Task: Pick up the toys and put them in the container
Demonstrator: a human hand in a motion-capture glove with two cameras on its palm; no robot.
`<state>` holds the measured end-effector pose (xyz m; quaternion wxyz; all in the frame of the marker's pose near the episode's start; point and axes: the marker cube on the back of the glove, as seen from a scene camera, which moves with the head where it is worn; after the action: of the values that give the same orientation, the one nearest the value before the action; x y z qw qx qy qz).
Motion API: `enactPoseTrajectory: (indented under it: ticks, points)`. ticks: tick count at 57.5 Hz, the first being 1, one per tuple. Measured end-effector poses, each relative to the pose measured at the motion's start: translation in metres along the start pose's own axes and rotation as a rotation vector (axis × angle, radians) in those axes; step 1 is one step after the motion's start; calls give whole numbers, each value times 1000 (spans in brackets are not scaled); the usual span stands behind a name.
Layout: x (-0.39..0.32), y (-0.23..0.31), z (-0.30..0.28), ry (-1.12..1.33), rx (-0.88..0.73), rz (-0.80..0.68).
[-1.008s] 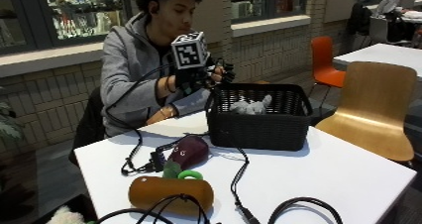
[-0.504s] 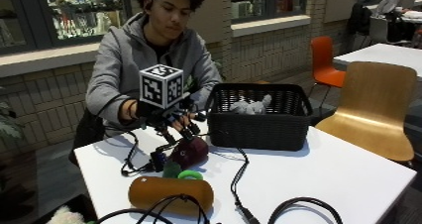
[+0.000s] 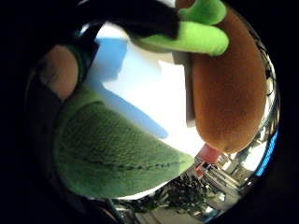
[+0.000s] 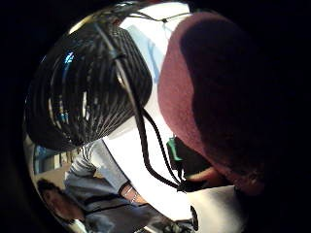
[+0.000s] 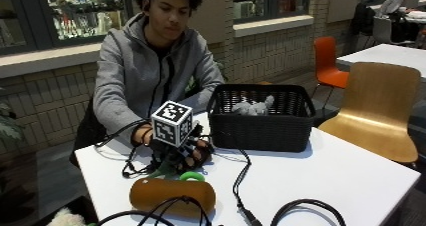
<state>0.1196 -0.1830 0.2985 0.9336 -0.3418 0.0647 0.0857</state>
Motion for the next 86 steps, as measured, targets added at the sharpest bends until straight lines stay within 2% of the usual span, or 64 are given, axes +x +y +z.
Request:
enactPoseTrajectory:
  ticks: [7, 18, 24, 30, 44, 53, 64, 69, 77, 81, 86]
  points:
    - [-7, -2, 3, -27, 116, -18]
    - [-11, -5, -10, -20, 181, -48]
    - [-9, -3, -32, -14, 230, -37]
    - [-11, -4, -82, -18, 336, -54]
    - [-117, -1, -159, 31, 483, -301]
    - [-198, -32, -173, -24, 444, -408]
    - [-268, -66, -133, 76, 352, -486]
    - [-275, -72, -122, 99, 260, -488]
    - [-258, -76, -112, 334, 138, -419]
    - [-257, -70, -113, 282, 85, -463]
    - [-255, -63, -120, 204, 112, -461]
